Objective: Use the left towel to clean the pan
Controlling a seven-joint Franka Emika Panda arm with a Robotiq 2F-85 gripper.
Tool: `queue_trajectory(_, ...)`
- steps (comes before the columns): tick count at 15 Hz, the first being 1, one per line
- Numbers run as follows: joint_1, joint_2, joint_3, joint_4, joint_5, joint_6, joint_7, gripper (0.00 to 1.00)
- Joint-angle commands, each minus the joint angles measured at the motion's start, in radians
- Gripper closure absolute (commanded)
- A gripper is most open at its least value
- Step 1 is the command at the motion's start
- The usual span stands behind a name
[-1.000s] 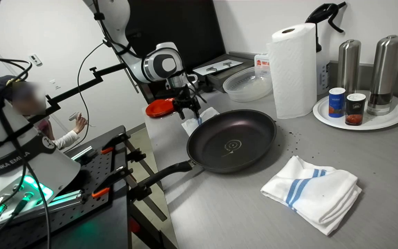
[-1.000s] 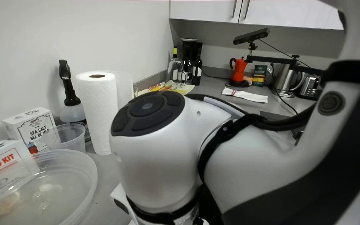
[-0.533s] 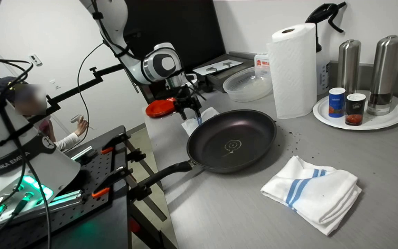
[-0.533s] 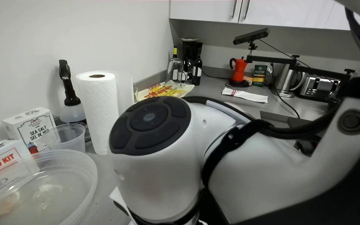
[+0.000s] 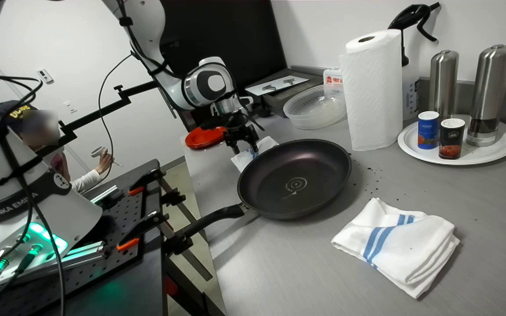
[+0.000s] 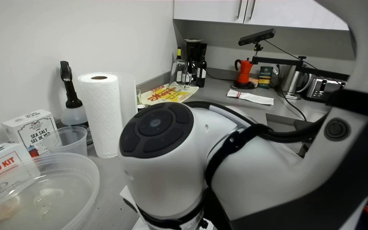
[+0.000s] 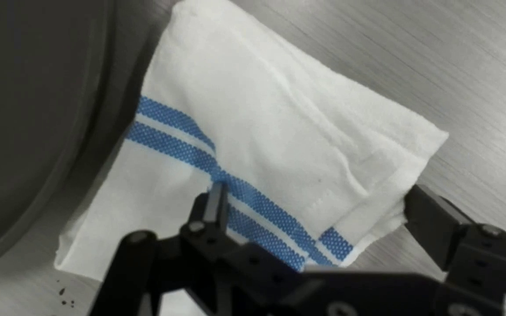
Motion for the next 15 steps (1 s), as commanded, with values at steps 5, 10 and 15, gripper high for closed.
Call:
queue_trajectory(5, 0.005, 0.028, 0.006, 0.005, -0.01, -0.005, 0.041, 0.0)
queue_trajectory(10, -0.004, 0.039, 0.013, 0.007, -0.007, -0.01, 0.034, 0.26)
queue_trajectory(15, -0.018, 0.035, 0.017, 0.011, -0.003, -0.015, 0.03, 0.63)
